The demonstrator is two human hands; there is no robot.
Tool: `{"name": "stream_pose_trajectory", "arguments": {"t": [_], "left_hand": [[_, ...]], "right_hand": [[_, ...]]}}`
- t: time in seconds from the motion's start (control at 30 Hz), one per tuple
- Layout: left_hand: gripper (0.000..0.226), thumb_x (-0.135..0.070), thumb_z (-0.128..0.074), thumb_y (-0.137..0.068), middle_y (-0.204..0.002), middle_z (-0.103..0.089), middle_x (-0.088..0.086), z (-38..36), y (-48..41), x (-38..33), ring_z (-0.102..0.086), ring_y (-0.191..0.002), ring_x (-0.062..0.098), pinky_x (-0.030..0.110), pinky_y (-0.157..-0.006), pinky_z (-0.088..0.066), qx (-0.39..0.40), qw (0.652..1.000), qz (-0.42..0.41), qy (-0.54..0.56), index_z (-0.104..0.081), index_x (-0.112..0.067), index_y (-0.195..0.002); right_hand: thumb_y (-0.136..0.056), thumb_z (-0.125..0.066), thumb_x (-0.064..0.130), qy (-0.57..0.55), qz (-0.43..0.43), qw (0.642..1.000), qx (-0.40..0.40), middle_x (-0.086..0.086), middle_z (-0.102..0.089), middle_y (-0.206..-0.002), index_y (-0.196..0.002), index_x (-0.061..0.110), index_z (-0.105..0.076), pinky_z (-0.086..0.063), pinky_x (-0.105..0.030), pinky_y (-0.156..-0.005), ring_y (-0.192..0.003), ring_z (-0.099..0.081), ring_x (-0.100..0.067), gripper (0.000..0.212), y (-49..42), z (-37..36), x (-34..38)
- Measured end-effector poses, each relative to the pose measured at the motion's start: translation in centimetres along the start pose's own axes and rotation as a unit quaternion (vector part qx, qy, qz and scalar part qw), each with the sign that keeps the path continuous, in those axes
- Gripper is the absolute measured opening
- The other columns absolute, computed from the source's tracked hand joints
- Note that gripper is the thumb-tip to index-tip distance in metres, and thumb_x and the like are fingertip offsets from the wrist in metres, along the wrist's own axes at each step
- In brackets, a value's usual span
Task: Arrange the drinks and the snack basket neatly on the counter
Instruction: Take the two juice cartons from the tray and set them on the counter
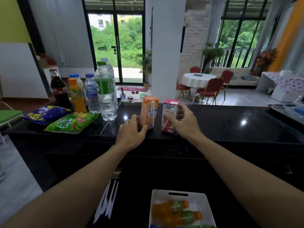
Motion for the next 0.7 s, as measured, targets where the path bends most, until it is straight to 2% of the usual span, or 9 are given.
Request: {"name": "stream_pose_trajectory", "arguments": {"t": [0.1, 0.2, 0.23, 0.33, 0.43, 0.57, 0.7], "left_hand": [[0.037, -0.05, -0.065, -0.086, -0.106, -0.067, -0.003, 0.3, -0.2, 0.4, -0.061, -0.098, 0.022, 0.042, -0.09, -0.048, 0.03, 0.999, 0.001, -0.014, -0.05, -0.025, -0.109], [0.038, -0.045, -0.074, -0.08, -0.095, -0.066, -0.011, 0.7, -0.6, 0.0, -0.063, -0.085, 0.011, 0.027, -0.07, -0.049, 0.03, 0.999, -0.005, 0.038, -0.054, -0.026, -0.106], [0.04, -0.043, -0.076, -0.078, -0.094, -0.065, -0.014, 0.8, -0.8, -0.2, -0.063, -0.083, 0.007, 0.024, -0.068, -0.049, 0.028, 0.998, -0.009, 0.052, -0.055, -0.026, -0.107], [0.045, -0.036, -0.08, -0.077, -0.098, -0.068, -0.013, 0.9, -1.6, -0.6, -0.065, -0.085, 0.004, 0.033, -0.08, -0.057, 0.037, 0.997, -0.019, 0.063, -0.058, -0.025, -0.115], [0.046, -0.034, -0.079, -0.079, -0.105, -0.07, -0.007, 0.7, -2.8, -0.6, -0.067, -0.095, 0.014, 0.04, -0.088, -0.056, 0.036, 0.998, -0.001, 0.046, -0.059, -0.021, -0.119], [0.043, -0.032, -0.079, -0.082, -0.109, -0.069, 0.0, -0.1, -4.8, -0.4, -0.066, -0.1, 0.02, 0.041, -0.089, -0.055, 0.014, 0.998, 0.043, 0.031, -0.06, -0.017, -0.117], [0.035, -0.025, -0.074, -0.084, -0.111, -0.068, 0.003, -1.4, -7.3, 0.2, -0.065, -0.103, 0.024, 0.044, -0.091, -0.054, -0.004, 0.997, 0.079, 0.026, -0.059, -0.017, -0.115]], "right_hand": [[-0.079, -0.086, 0.029, 0.031, -0.007, 0.999, 0.015, 0.016, -0.066, -0.096, -0.116, 0.022, -0.061, -0.046, -0.003, -0.062, -0.079, -0.063, 0.011, 0.045, 0.9, -0.5, -1.3], [-0.077, -0.088, 0.026, 0.062, -0.02, 0.997, 0.03, 0.017, -0.065, -0.095, -0.117, 0.022, -0.061, -0.043, -0.003, -0.059, -0.078, -0.063, 0.005, 0.048, 0.6, -0.5, -1.7], [-0.078, -0.087, 0.027, 0.072, -0.022, 0.996, 0.039, 0.018, -0.065, -0.094, -0.117, 0.023, -0.062, -0.043, -0.003, -0.058, -0.079, -0.063, 0.005, 0.047, 0.2, -0.5, -1.7], [-0.078, -0.087, 0.028, 0.086, -0.021, 0.995, 0.054, 0.024, -0.062, -0.089, -0.116, 0.026, -0.062, -0.042, -0.003, -0.056, -0.074, -0.059, 0.011, 0.045, -1.1, -0.7, -1.7], [-0.078, -0.087, 0.028, 0.093, -0.018, 0.994, 0.054, 0.025, -0.062, -0.088, -0.115, 0.027, -0.061, -0.041, -0.005, -0.063, -0.077, -0.058, 0.011, 0.045, -2.5, -1.4, -2.1], [-0.08, -0.086, 0.025, 0.089, -0.031, 0.994, 0.051, 0.01, -0.07, -0.101, -0.114, 0.019, -0.058, -0.051, -0.019, -0.078, -0.089, -0.067, -0.004, 0.044, -4.9, -2.7, -3.0], [-0.082, -0.084, 0.025, 0.097, -0.026, 0.993, 0.065, 0.006, -0.072, -0.107, -0.118, 0.018, -0.062, -0.047, -0.017, -0.075, -0.094, -0.067, -0.009, 0.042, -7.5, -4.2, -3.6]]}}
Point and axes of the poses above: each hand's wrist, its own y-axis away from the middle knuckle, its own z-axis out of the back of the hand, x = y × z, the point moved 1 cm from there along -y, towards the middle knuckle
